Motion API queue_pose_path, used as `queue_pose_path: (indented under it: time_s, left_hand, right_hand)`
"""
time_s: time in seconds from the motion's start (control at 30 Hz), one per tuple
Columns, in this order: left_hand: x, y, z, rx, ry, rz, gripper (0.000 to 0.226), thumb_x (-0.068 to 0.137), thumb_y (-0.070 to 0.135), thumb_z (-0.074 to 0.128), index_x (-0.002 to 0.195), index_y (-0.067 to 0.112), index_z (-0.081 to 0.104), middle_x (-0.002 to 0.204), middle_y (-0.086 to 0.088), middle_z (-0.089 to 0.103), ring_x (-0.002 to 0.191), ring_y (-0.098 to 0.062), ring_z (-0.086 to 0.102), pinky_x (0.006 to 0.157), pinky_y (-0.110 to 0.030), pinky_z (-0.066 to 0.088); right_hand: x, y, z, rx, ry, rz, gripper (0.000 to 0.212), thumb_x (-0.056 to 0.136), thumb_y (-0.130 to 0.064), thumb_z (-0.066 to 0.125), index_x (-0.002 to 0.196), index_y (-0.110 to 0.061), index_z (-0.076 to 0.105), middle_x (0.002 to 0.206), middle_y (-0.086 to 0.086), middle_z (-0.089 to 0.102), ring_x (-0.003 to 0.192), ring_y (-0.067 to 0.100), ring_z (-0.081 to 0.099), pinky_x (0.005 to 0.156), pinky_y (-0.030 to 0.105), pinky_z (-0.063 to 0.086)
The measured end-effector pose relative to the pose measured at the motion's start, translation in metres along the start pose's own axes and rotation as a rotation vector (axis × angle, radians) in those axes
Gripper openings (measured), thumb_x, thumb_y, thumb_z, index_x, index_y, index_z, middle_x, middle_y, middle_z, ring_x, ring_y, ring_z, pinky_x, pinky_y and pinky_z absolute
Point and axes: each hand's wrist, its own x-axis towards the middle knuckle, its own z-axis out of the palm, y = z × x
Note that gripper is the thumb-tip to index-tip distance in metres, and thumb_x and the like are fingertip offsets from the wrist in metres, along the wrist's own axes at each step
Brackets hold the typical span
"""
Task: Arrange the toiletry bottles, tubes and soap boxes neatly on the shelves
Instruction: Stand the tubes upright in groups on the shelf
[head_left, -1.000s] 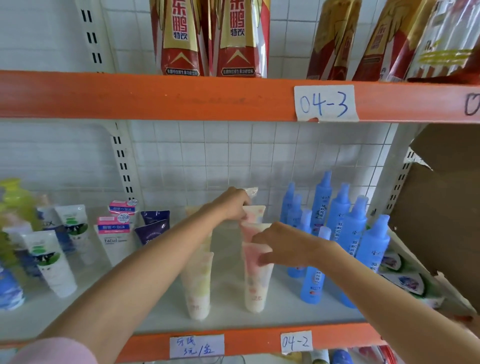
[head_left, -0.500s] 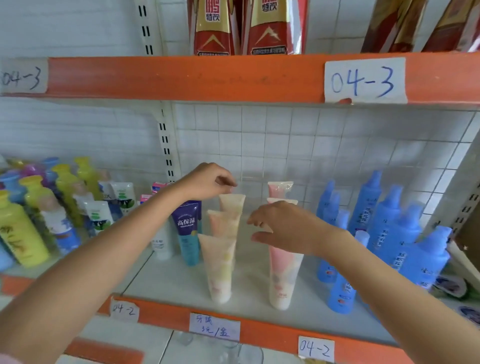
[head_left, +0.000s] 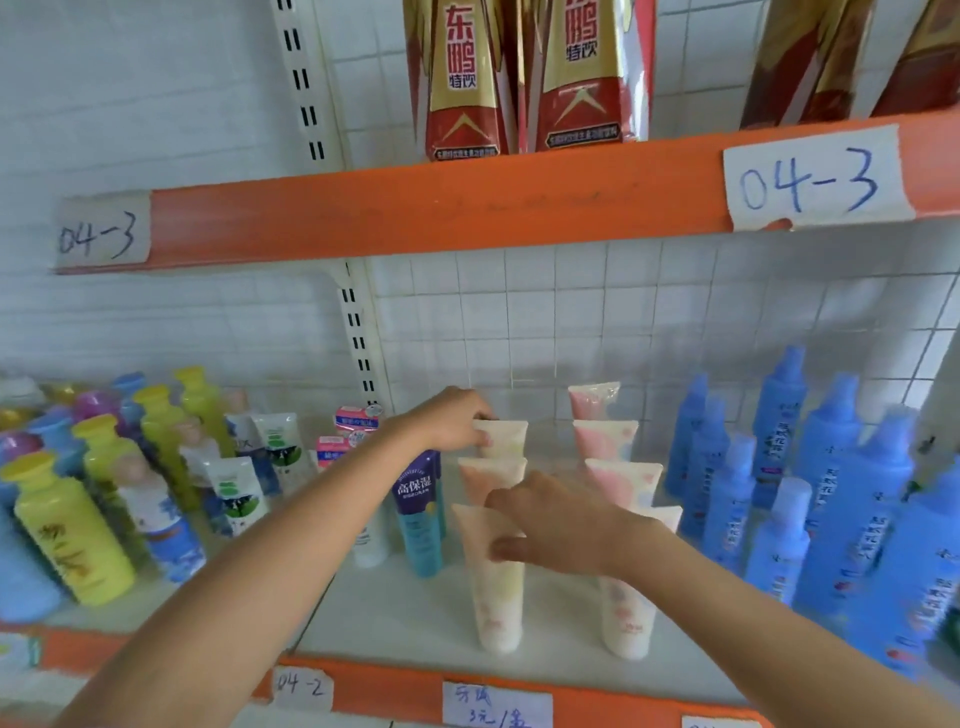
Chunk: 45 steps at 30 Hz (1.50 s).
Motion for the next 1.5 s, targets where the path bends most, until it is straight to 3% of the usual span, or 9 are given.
queue_pose_path:
  time_s: [0.13, 0.27, 0.37, 0.5, 0.63, 0.77, 1.07, 1.23, 1.5]
  left_hand:
    - [-0.001, -0.013, -0.004, -0.072, 0.057, 0.059, 0.038, 0.088, 0.023, 0.06, 0.124, 0.01, 0.058, 0.126, -0.006, 0.061, 0.113, -0.018, 0.057, 0.092, -0.02, 0.039]
    - [-0.02, -0.041, -0.028, -0.123, 0.14, 0.115, 0.032, 0.09, 0.02, 0.058, 0.12, 0.012, 0.061, 0.123, -0.004, 0.063, 0.109, -0.014, 0.059, 0.097, -0.022, 0.041]
    - [-0.043, -0.07, -0.049, -0.123, 0.225, 0.129, 0.023, 0.09, 0.016, 0.058, 0.11, 0.01, 0.067, 0.113, -0.004, 0.067, 0.1, -0.013, 0.06, 0.084, -0.018, 0.04]
    - [-0.072, -0.103, -0.058, -0.035, 0.218, 0.143, 0.023, 0.089, 0.022, 0.059, 0.106, 0.01, 0.067, 0.103, -0.003, 0.067, 0.097, -0.018, 0.062, 0.086, -0.027, 0.047]
    - [-0.086, -0.129, -0.036, 0.135, 0.053, 0.152, 0.027, 0.084, 0.037, 0.061, 0.096, 0.013, 0.065, 0.093, -0.005, 0.067, 0.088, -0.023, 0.062, 0.072, -0.028, 0.047]
    - [-0.088, -0.135, -0.009, 0.193, -0.041, 0.185, 0.034, 0.082, 0.036, 0.064, 0.098, 0.006, 0.061, 0.1, -0.013, 0.064, 0.095, -0.029, 0.059, 0.079, -0.037, 0.05]
    - [-0.113, -0.14, -0.01, 0.199, -0.067, 0.329, 0.034, 0.083, 0.03, 0.066, 0.061, 0.015, 0.045, 0.059, 0.004, 0.041, 0.059, -0.014, 0.041, 0.051, -0.027, 0.03]
    - [-0.116, -0.146, -0.011, 0.167, -0.037, 0.349, 0.028, 0.084, 0.03, 0.065, 0.068, 0.011, 0.051, 0.06, 0.003, 0.043, 0.059, -0.014, 0.042, 0.047, -0.024, 0.024]
    - [-0.11, -0.149, -0.02, 0.041, -0.117, 0.29, 0.045, 0.082, 0.053, 0.058, 0.083, 0.008, 0.061, 0.079, -0.004, 0.065, 0.073, -0.019, 0.059, 0.06, -0.03, 0.042]
  right_hand:
    - [0.001, -0.004, -0.002, -0.005, -0.027, 0.038, 0.042, 0.089, -0.042, 0.053, 0.121, -0.016, 0.051, 0.108, 0.01, 0.059, 0.096, 0.028, 0.057, 0.07, 0.031, 0.039]
    - [0.017, -0.018, -0.016, 0.08, 0.025, 0.114, 0.052, 0.084, -0.059, 0.049, 0.122, -0.024, 0.052, 0.112, 0.0, 0.062, 0.101, 0.022, 0.06, 0.091, 0.039, 0.047]
    - [0.037, -0.036, -0.029, -0.01, 0.131, 0.114, 0.048, 0.088, -0.055, 0.045, 0.125, -0.025, 0.051, 0.122, -0.004, 0.056, 0.115, 0.017, 0.052, 0.097, 0.036, 0.035]
    - [0.08, -0.048, -0.028, -0.028, 0.168, 0.117, 0.04, 0.091, -0.036, 0.05, 0.128, -0.02, 0.049, 0.128, -0.001, 0.05, 0.121, 0.018, 0.045, 0.097, 0.037, 0.041]
    - [0.118, -0.055, -0.006, -0.138, 0.012, 0.167, 0.013, 0.083, -0.028, 0.057, 0.089, -0.016, 0.057, 0.093, 0.001, 0.059, 0.099, 0.024, 0.056, 0.075, 0.031, 0.044]
    - [0.126, -0.064, 0.001, -0.158, -0.058, 0.198, 0.04, 0.076, -0.031, 0.064, 0.056, -0.026, 0.029, 0.062, -0.009, 0.037, 0.076, 0.02, 0.047, 0.065, 0.029, 0.038]
    - [0.109, -0.082, 0.004, -0.206, -0.085, 0.264, 0.033, 0.081, -0.04, 0.063, 0.072, -0.016, 0.042, 0.076, 0.0, 0.048, 0.078, 0.022, 0.049, 0.065, 0.027, 0.035]
    - [0.109, -0.088, 0.004, -0.203, -0.1, 0.276, 0.04, 0.08, -0.04, 0.063, 0.06, -0.024, 0.032, 0.076, 0.0, 0.049, 0.076, 0.021, 0.049, 0.068, 0.03, 0.04]
    - [0.111, -0.087, -0.017, -0.061, -0.133, 0.296, 0.035, 0.084, -0.05, 0.057, 0.082, -0.014, 0.056, 0.09, 0.005, 0.061, 0.084, 0.021, 0.055, 0.075, 0.031, 0.044]
